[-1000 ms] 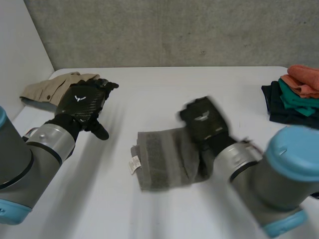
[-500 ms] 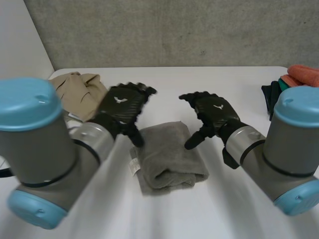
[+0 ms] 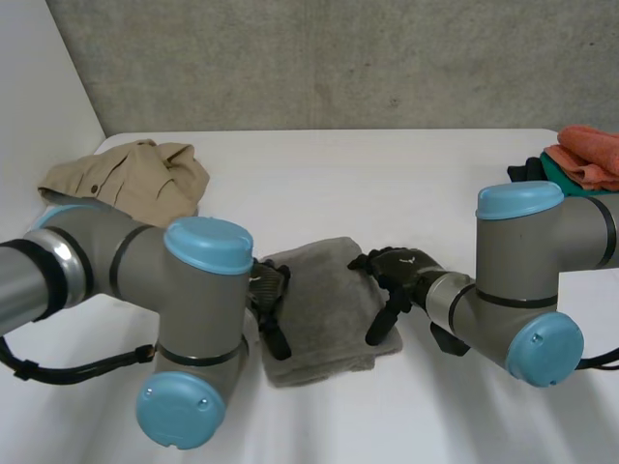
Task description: Fold the laundry.
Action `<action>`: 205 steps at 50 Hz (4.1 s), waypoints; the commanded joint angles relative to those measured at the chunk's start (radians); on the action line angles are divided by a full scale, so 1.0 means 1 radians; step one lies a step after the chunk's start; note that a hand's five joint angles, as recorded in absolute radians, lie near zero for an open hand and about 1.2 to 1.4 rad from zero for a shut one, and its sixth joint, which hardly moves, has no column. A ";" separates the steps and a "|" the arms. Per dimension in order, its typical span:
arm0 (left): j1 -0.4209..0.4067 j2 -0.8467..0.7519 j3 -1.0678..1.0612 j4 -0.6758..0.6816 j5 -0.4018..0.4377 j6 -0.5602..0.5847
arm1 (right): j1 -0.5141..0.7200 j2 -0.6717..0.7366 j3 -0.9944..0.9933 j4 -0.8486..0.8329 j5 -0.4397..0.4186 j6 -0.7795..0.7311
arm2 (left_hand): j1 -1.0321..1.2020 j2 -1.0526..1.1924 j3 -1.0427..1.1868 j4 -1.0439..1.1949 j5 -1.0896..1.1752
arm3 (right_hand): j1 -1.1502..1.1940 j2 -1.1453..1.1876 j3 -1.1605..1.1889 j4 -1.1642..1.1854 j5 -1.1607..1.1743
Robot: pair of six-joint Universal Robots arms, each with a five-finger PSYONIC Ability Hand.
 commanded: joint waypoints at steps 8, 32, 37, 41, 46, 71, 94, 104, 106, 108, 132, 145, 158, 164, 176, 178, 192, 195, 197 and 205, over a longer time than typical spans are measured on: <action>0.085 0.324 -0.059 0.080 0.155 0.018 | 0.139 -0.269 0.278 -0.321 0.185 -0.336 | -0.015 -0.034 -0.038 -0.032 -0.050 | -0.048 -0.038 -0.032 -0.035 -0.041; 0.183 0.464 -0.072 -0.157 0.887 0.017 | 0.292 -0.124 0.526 -0.780 0.213 -0.355 | -0.015 -0.034 -0.038 -0.032 -0.050 | -0.001 0.009 0.015 0.012 0.006; 0.175 0.465 -0.079 -0.131 0.860 0.014 | 0.285 -0.082 0.494 -0.826 0.238 -0.387 | -0.015 -0.034 -0.038 -0.032 -0.050 | 0.020 0.029 0.035 0.032 0.027; 0.175 0.467 -0.081 -0.114 0.850 0.010 | 0.279 -0.061 0.463 -0.837 0.241 -0.393 | -0.015 -0.034 -0.038 -0.032 -0.050 | 0.028 0.038 0.044 0.041 0.036; 0.178 0.467 -0.079 -0.100 0.850 0.003 | 0.271 -0.044 0.431 -0.839 0.239 -0.394 | -0.015 -0.034 -0.038 -0.032 -0.050 | 0.078 0.088 0.094 0.091 0.086; 0.211 0.504 0.051 -0.029 0.795 -0.117 | 0.071 -0.122 0.033 -0.817 0.195 -0.216 | -0.015 -0.034 -0.038 -0.032 -0.050 | 1.174 1.183 1.189 1.186 1.181; 0.161 0.461 0.022 0.081 0.732 -0.167 | -0.692 0.238 -0.410 -1.056 -0.178 0.157 | -0.015 -0.034 -0.038 -0.032 -0.050 | 1.174 1.183 1.189 1.186 1.181; 0.149 0.430 -0.036 0.121 0.728 -0.166 | -0.830 0.427 -0.336 -1.047 -0.445 0.094 | -0.015 -0.034 -0.038 -0.032 -0.050 | 1.174 1.183 1.189 1.186 1.181; 0.149 0.430 -0.032 0.121 0.729 -0.164 | -0.837 0.409 -0.314 -1.049 -0.472 0.087 | -0.015 -0.034 -0.038 -0.032 -0.050 | 1.174 1.183 1.189 1.186 1.181; 0.149 0.430 -0.027 0.120 0.729 -0.161 | -0.840 0.391 -0.303 -1.050 -0.488 0.090 | -0.015 -0.034 -0.038 -0.032 -0.050 | 1.174 1.183 1.189 1.186 1.181; 0.125 0.539 -0.042 0.086 0.726 -0.161 | -0.941 -0.102 -0.177 -0.176 -0.109 -0.312 | -0.015 -0.034 -0.038 -0.032 -0.050 | -0.048 -0.038 -0.032 -0.035 -0.041; 0.118 0.588 0.054 0.136 0.644 -0.198 | -0.871 -0.298 -0.229 -0.624 0.182 -0.435 | -0.015 -0.034 -0.038 -0.032 -0.050 | -0.048 -0.038 -0.032 -0.035 -0.041; 0.333 0.516 0.270 -0.001 0.239 -0.011 | -0.450 -0.530 0.232 -1.007 -0.275 -0.145 | -0.015 -0.034 -0.038 -0.032 -0.050 | -0.048 -0.038 -0.032 -0.035 -0.041; 0.520 0.316 0.269 -0.028 0.270 0.216 | -0.263 -0.487 0.358 -0.796 -0.341 -0.157 | -0.015 -0.034 -0.038 -0.032 -0.050 | -0.048 -0.038 -0.032 -0.035 -0.041; 0.691 -0.189 0.376 0.397 0.589 0.202 | -0.103 -0.243 0.401 -0.556 -0.089 -0.328 | -0.015 -0.034 -0.038 -0.032 -0.050 | -0.048 -0.038 -0.032 -0.035 -0.041; 0.695 -0.251 0.418 0.432 0.606 0.199 | -0.103 -0.229 0.417 -0.581 -0.075 -0.325 | -0.015 -0.034 -0.038 -0.032 -0.050 | -0.048 -0.038 -0.032 -0.035 -0.041; 0.706 -0.612 0.818 0.423 0.602 0.225 | -0.151 -0.218 0.463 -0.651 -0.068 -0.318 | 1.205 1.187 1.183 1.189 1.171 | -0.048 -0.038 -0.032 -0.035 -0.041; 0.695 -0.566 0.814 0.442 0.558 0.242 | -0.160 -0.222 0.461 -0.654 -0.066 -0.318 | 1.207 1.188 1.184 1.190 1.172 | -0.048 -0.038 -0.032 -0.035 -0.041; 0.683 -0.518 0.795 0.446 0.533 0.242 | -0.162 -0.228 0.463 -0.653 -0.065 -0.318 | 1.207 1.188 1.184 1.190 1.172 | -0.048 -0.038 -0.032 -0.035 -0.041; 0.577 -0.060 0.509 0.442 0.461 0.173 | -0.160 -0.286 0.481 -0.661 -0.036 -0.298 | 1.207 1.188 1.184 1.190 1.172 | -0.048 -0.038 -0.032 -0.035 -0.041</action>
